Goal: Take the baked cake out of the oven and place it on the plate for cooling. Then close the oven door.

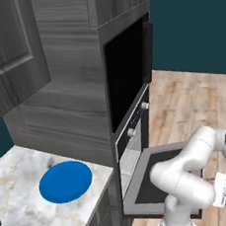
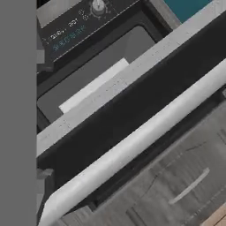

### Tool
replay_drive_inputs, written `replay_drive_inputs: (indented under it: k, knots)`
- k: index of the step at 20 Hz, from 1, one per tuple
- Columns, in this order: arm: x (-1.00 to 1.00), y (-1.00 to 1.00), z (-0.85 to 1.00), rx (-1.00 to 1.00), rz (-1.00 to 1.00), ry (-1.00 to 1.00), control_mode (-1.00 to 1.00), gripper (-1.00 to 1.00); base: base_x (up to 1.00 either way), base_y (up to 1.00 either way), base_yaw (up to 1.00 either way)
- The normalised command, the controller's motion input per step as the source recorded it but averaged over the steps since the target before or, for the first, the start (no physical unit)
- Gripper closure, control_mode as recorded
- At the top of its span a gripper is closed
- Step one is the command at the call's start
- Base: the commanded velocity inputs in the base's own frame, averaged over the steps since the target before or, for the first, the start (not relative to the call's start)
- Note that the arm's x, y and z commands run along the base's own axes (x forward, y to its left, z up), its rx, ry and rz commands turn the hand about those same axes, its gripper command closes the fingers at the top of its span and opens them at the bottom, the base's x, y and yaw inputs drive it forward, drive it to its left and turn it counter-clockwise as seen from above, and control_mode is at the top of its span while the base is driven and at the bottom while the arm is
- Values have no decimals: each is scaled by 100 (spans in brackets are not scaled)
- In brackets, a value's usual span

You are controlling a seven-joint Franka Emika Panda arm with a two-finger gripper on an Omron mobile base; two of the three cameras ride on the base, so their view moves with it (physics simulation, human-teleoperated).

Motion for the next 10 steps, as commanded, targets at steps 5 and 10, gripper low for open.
replay_drive_inputs:
  k: [5,10]
  knots:
    - [0,-82,100,3,-13,22,-100,-100,0,0,0]
    - [0,-34,100,1,-5,17,-100,-100,0,0,0]
